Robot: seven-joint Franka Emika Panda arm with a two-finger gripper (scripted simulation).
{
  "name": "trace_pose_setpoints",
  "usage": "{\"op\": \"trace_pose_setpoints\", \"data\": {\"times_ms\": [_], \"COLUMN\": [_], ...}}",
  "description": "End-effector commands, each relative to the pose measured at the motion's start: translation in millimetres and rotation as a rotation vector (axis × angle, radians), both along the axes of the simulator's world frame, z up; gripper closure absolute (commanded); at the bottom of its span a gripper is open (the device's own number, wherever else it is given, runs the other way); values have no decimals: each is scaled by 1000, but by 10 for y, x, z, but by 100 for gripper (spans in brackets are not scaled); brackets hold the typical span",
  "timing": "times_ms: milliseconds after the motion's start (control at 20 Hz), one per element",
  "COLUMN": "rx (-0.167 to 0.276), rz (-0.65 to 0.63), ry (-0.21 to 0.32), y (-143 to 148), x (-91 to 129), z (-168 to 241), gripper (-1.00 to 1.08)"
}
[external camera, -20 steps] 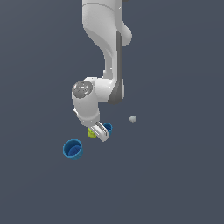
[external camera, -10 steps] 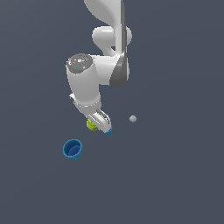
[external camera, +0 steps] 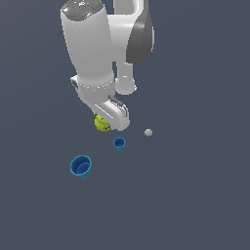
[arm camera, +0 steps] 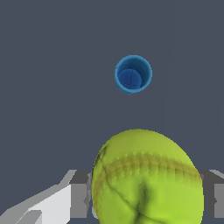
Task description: Pick up a designated object from a clutter of objects.
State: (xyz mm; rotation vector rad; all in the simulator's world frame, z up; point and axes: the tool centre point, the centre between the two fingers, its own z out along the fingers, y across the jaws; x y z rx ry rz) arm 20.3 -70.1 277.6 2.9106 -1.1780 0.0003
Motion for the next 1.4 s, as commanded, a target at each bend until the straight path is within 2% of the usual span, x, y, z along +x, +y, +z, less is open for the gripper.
{"op": "trace_pose_setpoints", "data": {"times_ms": [0, 350, 650, 1000, 1350], "rx": [0, 0, 1, 1, 1], "rz": [0, 0, 1, 1, 1], "ry": [-1, 0, 0, 0, 0], "y": [36, 137, 199, 239, 247], "x": [13, 70, 118, 160, 178], "z": [275, 983, 1427, 1710, 1773], "gripper": [108, 108, 108, 108, 108]}}
